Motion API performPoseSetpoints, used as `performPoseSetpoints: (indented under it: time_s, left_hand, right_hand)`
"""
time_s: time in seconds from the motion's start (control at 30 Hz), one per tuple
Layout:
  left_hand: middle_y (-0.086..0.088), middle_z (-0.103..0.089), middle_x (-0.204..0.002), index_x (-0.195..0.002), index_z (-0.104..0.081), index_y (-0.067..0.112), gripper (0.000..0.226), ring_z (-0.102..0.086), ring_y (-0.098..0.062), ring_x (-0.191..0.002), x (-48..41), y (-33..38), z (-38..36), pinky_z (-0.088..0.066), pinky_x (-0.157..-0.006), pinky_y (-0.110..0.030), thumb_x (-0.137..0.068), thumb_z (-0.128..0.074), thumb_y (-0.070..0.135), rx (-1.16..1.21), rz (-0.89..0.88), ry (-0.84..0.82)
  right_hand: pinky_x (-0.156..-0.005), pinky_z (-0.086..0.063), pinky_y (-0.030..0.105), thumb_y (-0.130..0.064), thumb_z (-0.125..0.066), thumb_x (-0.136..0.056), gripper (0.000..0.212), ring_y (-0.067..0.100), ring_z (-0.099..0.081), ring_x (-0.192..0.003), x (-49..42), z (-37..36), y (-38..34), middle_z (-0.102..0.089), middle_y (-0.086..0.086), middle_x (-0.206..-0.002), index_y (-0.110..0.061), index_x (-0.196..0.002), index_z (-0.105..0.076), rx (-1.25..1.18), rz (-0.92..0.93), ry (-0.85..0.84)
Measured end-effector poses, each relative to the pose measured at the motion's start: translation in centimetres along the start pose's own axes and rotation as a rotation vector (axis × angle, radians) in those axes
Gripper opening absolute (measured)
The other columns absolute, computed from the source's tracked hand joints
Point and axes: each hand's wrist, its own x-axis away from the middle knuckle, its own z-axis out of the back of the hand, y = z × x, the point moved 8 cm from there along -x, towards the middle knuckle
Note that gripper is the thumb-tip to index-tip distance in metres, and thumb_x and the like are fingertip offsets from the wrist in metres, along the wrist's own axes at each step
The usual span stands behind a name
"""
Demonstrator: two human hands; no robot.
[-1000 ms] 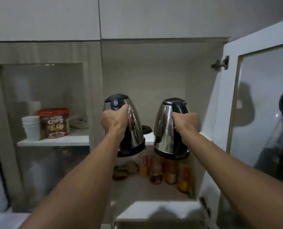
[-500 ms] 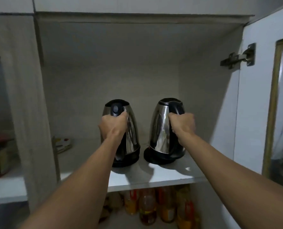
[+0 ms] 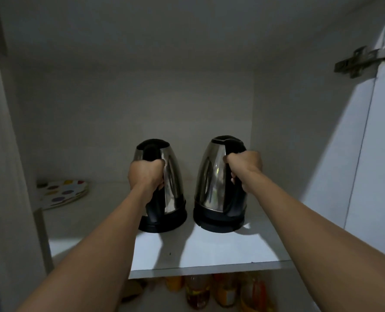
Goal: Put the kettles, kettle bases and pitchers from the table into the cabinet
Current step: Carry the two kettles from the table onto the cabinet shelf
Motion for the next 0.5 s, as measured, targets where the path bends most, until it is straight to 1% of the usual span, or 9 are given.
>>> performPoseSetpoints:
  time_s: [0.07, 0.1, 0.13, 0.2, 0.27, 0.3, 0.37, 0.43, 0.5]
  left_hand:
    - [-0.011, -0.057, -0.057, -0.067, -0.061, 0.004, 0.009, -0.053, -0.023, -0.043, 0.4, 0.2, 0.2, -0.045, -0.043, -0.024, -0.073, -0.059, 0.01, -0.011, -0.01, 0.015]
    - [-0.011, -0.057, -0.057, -0.069, -0.062, 0.003, 0.009, -0.053, -0.023, -0.044, 0.6, 0.2, 0.2, -0.044, -0.042, -0.023, -0.074, -0.059, 0.01, -0.02, -0.016, 0.017]
    - [-0.011, -0.057, -0.057, -0.07, -0.062, 0.002, 0.008, -0.053, -0.022, -0.044, 0.9, 0.1, 0.2, -0.044, -0.041, -0.023, -0.074, -0.058, 0.009, -0.025, -0.019, 0.02]
    - [-0.011, -0.055, -0.055, -0.067, -0.059, 0.003, 0.008, -0.051, -0.023, -0.043, 1.4, 0.2, 0.3, -0.044, -0.041, -0.024, -0.074, -0.057, 0.007, -0.034, -0.031, 0.028]
    - [-0.011, -0.054, -0.054, -0.063, -0.057, 0.004, 0.01, -0.051, -0.023, -0.043, 1.8, 0.4, 0.5, -0.044, -0.042, -0.024, -0.073, -0.057, 0.007, -0.045, -0.04, 0.036]
    - [-0.011, -0.055, -0.054, -0.062, -0.056, 0.005, 0.011, -0.051, -0.023, -0.043, 1.8, 0.4, 0.6, -0.045, -0.042, -0.024, -0.073, -0.058, 0.008, -0.052, -0.04, 0.043]
    - [-0.011, -0.056, -0.054, -0.061, -0.057, 0.006, 0.012, -0.053, -0.025, -0.044, 1.6, 0.1, 0.7, -0.047, -0.044, -0.026, -0.071, -0.06, 0.011, -0.067, -0.038, 0.047]
    - [-0.012, -0.06, -0.055, -0.06, -0.06, 0.007, 0.012, -0.06, -0.029, -0.05, 1.6, -0.2, 0.7, -0.052, -0.051, -0.034, -0.065, -0.061, 0.019, -0.067, -0.049, 0.08]
    - [-0.015, -0.067, -0.065, -0.073, -0.07, 0.006, 0.024, -0.068, -0.035, -0.066, 2.2, -0.6, 1.2, -0.052, -0.06, -0.037, -0.064, -0.061, 0.026, -0.137, -0.085, 0.153]
  right_hand:
    - [-0.043, -0.049, 0.027, -0.014, -0.064, -0.075, 0.016, 0.025, -0.059, -0.05, 0.7, -0.8, 0.4, -0.064, 0.01, -0.065, -0.003, -0.087, -0.068, 0.032, 0.014, -0.037]
    - [-0.047, -0.055, 0.032, -0.017, -0.064, -0.071, 0.021, 0.03, -0.065, -0.058, 1.1, -1.2, 0.7, -0.068, 0.012, -0.071, -0.004, -0.087, -0.069, 0.059, 0.031, -0.042]
    - [-0.056, -0.06, 0.04, -0.02, -0.063, -0.066, 0.026, 0.035, -0.07, -0.067, 1.5, -1.4, 0.9, -0.072, 0.014, -0.078, -0.006, -0.087, -0.069, 0.074, 0.049, -0.027]
    - [-0.069, -0.063, 0.05, -0.023, -0.06, -0.062, 0.03, 0.04, -0.073, -0.078, 1.7, -1.5, 1.1, -0.075, 0.017, -0.086, -0.008, -0.086, -0.07, 0.085, 0.061, 0.0]
    - [-0.071, -0.063, 0.05, -0.023, -0.062, -0.066, 0.018, 0.04, -0.073, -0.08, 2.0, -1.4, 0.9, -0.074, 0.016, -0.089, -0.01, -0.079, -0.065, 0.085, 0.066, 0.004]
    - [-0.072, -0.062, 0.05, -0.023, -0.065, -0.07, 0.012, 0.04, -0.072, -0.081, 2.1, -1.3, 0.6, -0.074, 0.015, -0.091, -0.014, -0.073, -0.058, 0.09, 0.08, 0.019]
    - [-0.077, -0.061, 0.047, -0.024, -0.068, -0.076, 0.027, 0.04, -0.071, -0.087, 2.2, -1.0, 0.4, -0.073, 0.015, -0.096, -0.018, -0.064, -0.045, 0.099, 0.094, 0.047]
    - [-0.079, -0.058, 0.04, -0.025, -0.068, -0.08, 0.026, 0.039, -0.069, -0.092, 2.5, -0.8, 0.5, -0.072, 0.014, -0.096, -0.015, -0.068, -0.047, 0.131, 0.113, 0.078]
    - [-0.073, -0.05, 0.034, -0.024, -0.067, -0.082, 0.016, 0.037, -0.068, -0.092, 3.0, -0.6, 0.8, -0.069, 0.011, -0.09, -0.018, -0.078, -0.053, 0.148, 0.15, 0.101]
